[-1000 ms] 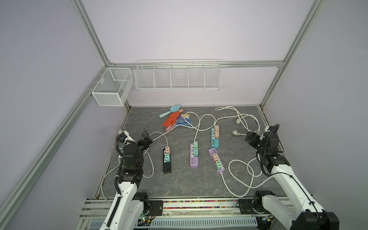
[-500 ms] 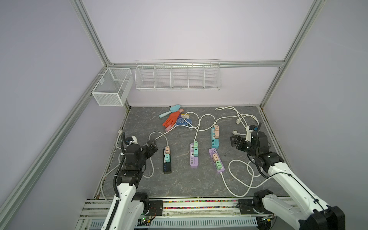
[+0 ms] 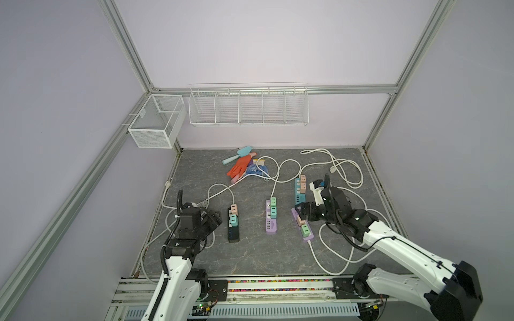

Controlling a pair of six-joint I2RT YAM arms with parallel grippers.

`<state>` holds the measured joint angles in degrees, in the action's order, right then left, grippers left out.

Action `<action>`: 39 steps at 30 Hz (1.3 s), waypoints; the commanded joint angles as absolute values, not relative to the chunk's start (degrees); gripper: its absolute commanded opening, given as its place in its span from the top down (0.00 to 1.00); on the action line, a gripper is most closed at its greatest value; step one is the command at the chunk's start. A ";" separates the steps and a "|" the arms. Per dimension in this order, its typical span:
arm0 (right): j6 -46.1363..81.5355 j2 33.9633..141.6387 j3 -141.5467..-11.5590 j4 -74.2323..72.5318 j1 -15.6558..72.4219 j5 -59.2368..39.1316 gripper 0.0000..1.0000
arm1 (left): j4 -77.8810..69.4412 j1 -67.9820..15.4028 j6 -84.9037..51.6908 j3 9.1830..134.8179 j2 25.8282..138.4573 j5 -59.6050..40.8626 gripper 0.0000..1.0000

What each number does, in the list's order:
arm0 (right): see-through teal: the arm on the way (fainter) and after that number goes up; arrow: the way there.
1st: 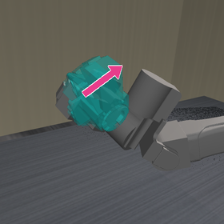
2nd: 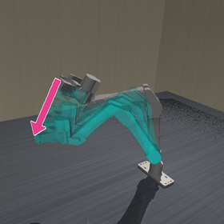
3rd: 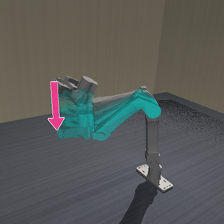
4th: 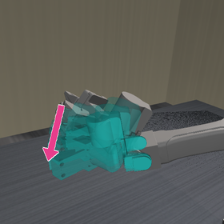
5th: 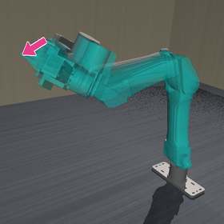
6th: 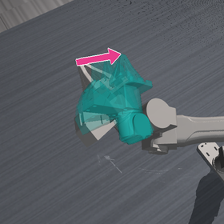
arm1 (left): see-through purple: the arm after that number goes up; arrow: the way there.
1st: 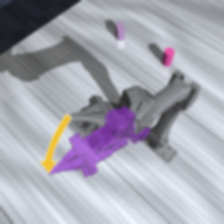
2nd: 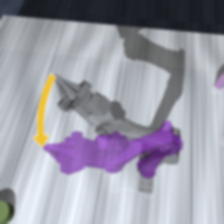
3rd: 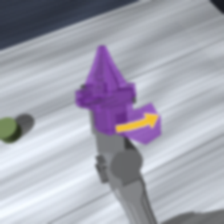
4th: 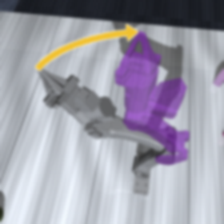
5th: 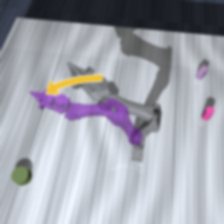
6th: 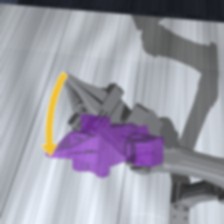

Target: Pull the plug off the socket

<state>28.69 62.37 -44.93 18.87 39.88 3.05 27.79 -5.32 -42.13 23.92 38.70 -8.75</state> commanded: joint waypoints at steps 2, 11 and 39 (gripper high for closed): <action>27.84 64.46 -46.96 17.05 44.92 6.37 0.12 | 30.16 -7.25 -43.17 22.28 39.64 -10.26 0.35; 27.42 69.49 -49.74 15.59 50.14 7.47 0.12 | 25.63 -11.05 -42.36 21.63 47.57 -11.25 0.53; 26.37 71.69 -52.01 15.55 50.97 8.79 0.12 | 11.03 -14.72 -40.84 19.99 62.15 -16.81 0.74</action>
